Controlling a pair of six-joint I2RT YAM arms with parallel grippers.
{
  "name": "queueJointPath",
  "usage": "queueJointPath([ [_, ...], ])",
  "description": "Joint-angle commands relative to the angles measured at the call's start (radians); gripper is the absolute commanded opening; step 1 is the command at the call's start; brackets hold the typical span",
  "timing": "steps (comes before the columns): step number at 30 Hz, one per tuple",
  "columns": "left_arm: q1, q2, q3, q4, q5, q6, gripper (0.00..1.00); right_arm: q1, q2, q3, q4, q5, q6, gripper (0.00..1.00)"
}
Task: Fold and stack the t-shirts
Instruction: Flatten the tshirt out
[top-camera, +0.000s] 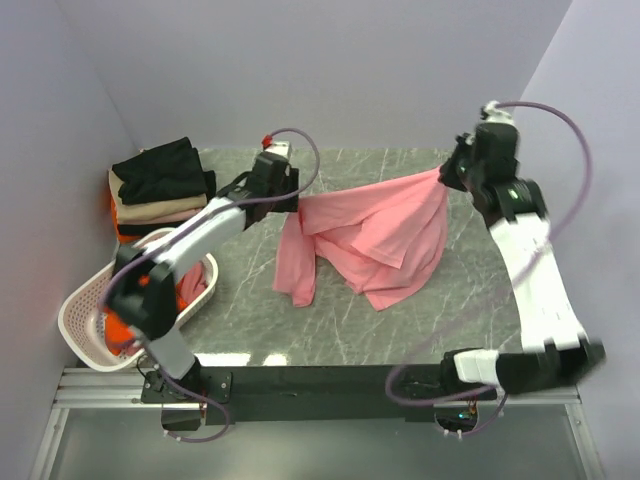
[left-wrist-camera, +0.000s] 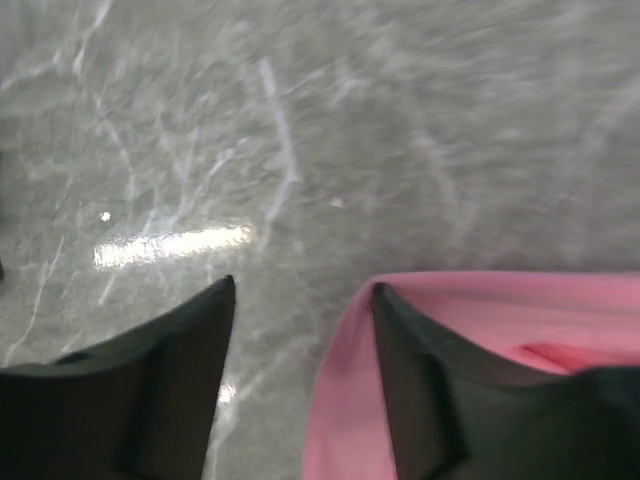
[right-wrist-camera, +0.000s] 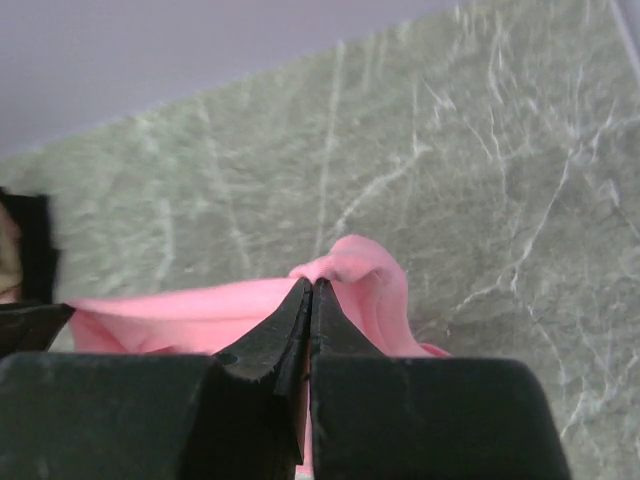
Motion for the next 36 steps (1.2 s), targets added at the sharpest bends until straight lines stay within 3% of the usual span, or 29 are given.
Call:
queueJointPath([
  [1, 0.017, 0.143, 0.169, -0.037, -0.126, 0.005, 0.65, -0.024, 0.156, 0.054, 0.073, 0.02, -0.001, 0.0],
  [2, 0.015, 0.187, 0.206, -0.067, -0.148, -0.007, 0.73, -0.024, 0.209, 0.069, 0.055, 0.01, -0.003, 0.0],
  [5, -0.008, 0.139, 0.218, -0.065, -0.217, -0.023, 0.91, -0.022, 0.201, 0.027, 0.072, -0.032, -0.006, 0.29],
  [6, -0.018, 0.11, 0.163, -0.033, -0.231, -0.024, 0.92, -0.022, 0.179, -0.005, 0.09, -0.033, -0.003, 0.45],
  [8, -0.063, 0.016, 0.043, -0.005, -0.218, -0.049, 0.91, -0.024, 0.114, -0.103, 0.128, -0.026, 0.002, 0.6],
  [9, -0.083, -0.013, -0.006, 0.033, -0.209, -0.061, 0.9, -0.022, 0.097, -0.133, 0.133, -0.021, 0.0, 0.62],
  [12, -0.178, -0.085, -0.176, 0.061, -0.195, -0.131, 0.88, -0.022, 0.044, -0.243, 0.144, -0.027, 0.0, 0.64],
  [18, -0.319, -0.095, -0.362, 0.046, -0.169, -0.283, 0.76, -0.024, -0.017, -0.392, 0.165, -0.061, -0.001, 0.64],
  [23, -0.419, -0.056, -0.369, -0.031, -0.264, -0.328, 0.76, -0.024, -0.055, -0.45, 0.182, -0.083, 0.003, 0.64],
  [36, -0.422, 0.076, -0.344, 0.015, -0.291, -0.268, 0.67, -0.022, -0.086, -0.503, 0.187, -0.089, -0.008, 0.64],
])
